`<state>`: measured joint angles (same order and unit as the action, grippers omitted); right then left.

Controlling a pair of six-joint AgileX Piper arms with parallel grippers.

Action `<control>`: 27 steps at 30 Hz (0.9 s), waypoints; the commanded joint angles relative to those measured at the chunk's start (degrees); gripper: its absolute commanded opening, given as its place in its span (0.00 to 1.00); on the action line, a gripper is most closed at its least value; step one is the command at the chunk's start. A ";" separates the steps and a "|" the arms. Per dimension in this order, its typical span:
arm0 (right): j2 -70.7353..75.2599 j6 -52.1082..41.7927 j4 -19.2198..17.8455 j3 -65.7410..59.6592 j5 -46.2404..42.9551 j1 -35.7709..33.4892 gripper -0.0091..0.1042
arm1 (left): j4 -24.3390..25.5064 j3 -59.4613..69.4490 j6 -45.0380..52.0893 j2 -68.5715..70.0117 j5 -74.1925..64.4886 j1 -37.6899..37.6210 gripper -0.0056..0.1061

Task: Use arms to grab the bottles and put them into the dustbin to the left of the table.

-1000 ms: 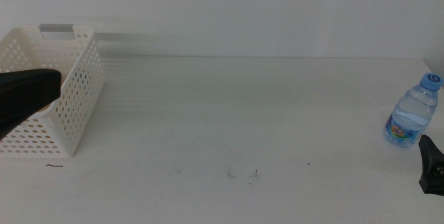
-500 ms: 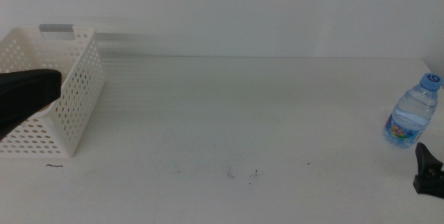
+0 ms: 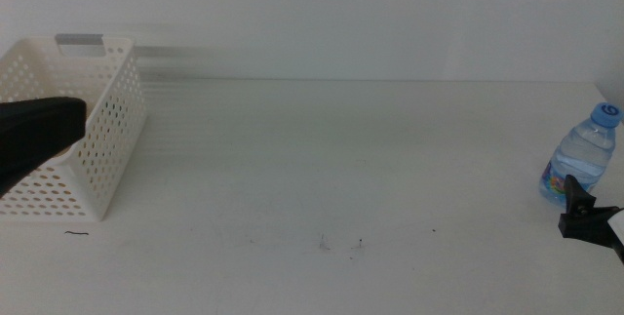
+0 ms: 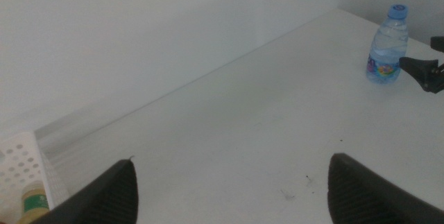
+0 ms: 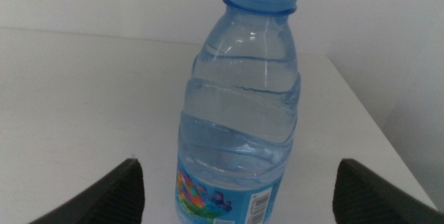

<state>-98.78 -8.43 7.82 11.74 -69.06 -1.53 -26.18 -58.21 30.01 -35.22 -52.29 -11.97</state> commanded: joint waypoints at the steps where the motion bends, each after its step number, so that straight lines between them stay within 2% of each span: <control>1: -0.62 -0.64 0.49 0.61 -0.90 0.41 0.82 | -0.27 0.20 -0.02 0.18 0.72 -0.02 0.89; 13: -0.62 -0.81 1.91 1.19 -0.90 0.41 0.82 | -0.27 0.20 -0.02 0.18 0.72 -0.02 0.89; 23: -5.71 -1.92 1.75 6.68 -0.90 0.41 0.82 | -0.27 0.20 -0.02 0.18 0.72 -0.02 0.89; 27: -8.12 -1.92 2.87 9.09 -0.90 0.41 0.82 | -0.27 0.20 -0.14 0.18 0.72 -0.02 0.89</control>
<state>-106.19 -9.69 10.18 20.05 -69.46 -1.53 -26.18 -58.21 30.01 -35.22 -52.29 -11.97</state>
